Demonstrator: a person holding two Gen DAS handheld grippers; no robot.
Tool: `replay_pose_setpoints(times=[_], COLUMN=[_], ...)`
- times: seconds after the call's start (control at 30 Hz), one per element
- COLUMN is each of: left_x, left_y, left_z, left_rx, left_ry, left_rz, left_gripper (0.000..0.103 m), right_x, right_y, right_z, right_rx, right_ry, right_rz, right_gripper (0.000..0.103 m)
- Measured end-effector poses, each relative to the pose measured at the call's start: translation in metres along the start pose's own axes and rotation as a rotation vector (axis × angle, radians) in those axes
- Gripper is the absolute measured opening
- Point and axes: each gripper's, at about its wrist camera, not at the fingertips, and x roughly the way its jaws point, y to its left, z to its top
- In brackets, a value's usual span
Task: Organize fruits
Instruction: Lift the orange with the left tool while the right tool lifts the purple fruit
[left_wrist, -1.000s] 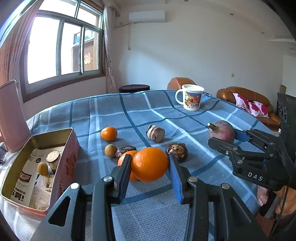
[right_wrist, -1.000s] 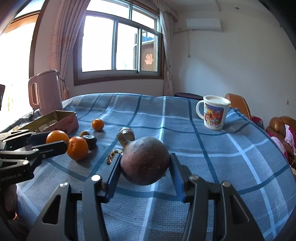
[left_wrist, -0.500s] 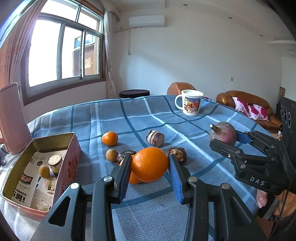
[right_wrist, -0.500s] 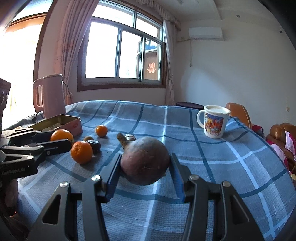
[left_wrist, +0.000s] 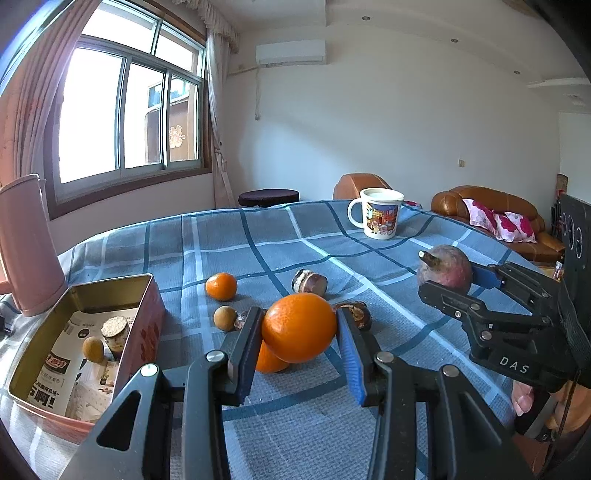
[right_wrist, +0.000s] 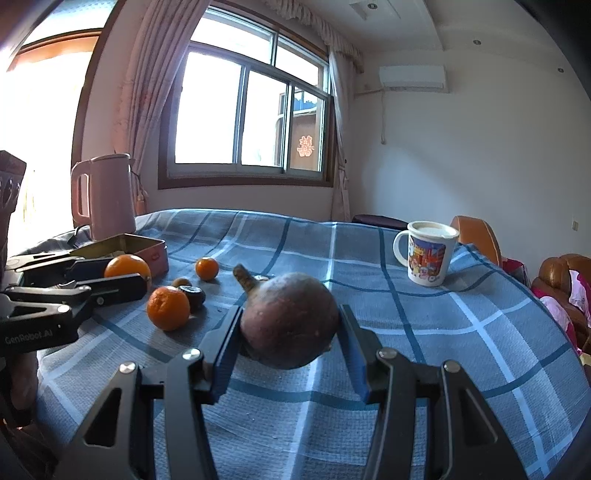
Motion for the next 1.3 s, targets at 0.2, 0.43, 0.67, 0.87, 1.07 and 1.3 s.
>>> replay_pose_setpoints(times=[0.2, 0.43, 0.67, 0.87, 1.07, 1.3], left_x=[-0.002, -0.007, -0.011, -0.013, -0.015, -0.019], left_y=[0.0, 0.0, -0.001, -0.001, 0.001, -0.002], left_z=[0.0, -0.001, -0.001, -0.001, -0.001, -0.001], left_rx=[0.003, 0.008, 0.015, 0.016, 0.011, 0.025], left_ry=[-0.013, -0.039, -0.061, -0.076, -0.088, -0.112], left_rz=[0.0, 0.003, 0.007, 0.012, 0.017, 0.039], left_gripper=[0.042, 0.042, 0.042, 0.042, 0.042, 0.042], right_x=[-0.002, -0.005, -0.008, -0.009, -0.011, -0.013], right_y=[0.0, 0.0, 0.0, 0.0, 0.0, 0.0], right_z=[0.0, -0.001, -0.002, -0.002, -0.002, -0.003], right_rx=[-0.005, -0.009, -0.012, -0.014, -0.016, -0.02], right_ry=[-0.016, -0.035, -0.051, -0.059, -0.072, -0.084], right_rz=[0.002, 0.006, 0.008, 0.011, 0.013, 0.018], right_gripper=[0.053, 0.053, 0.053, 0.053, 0.053, 0.053])
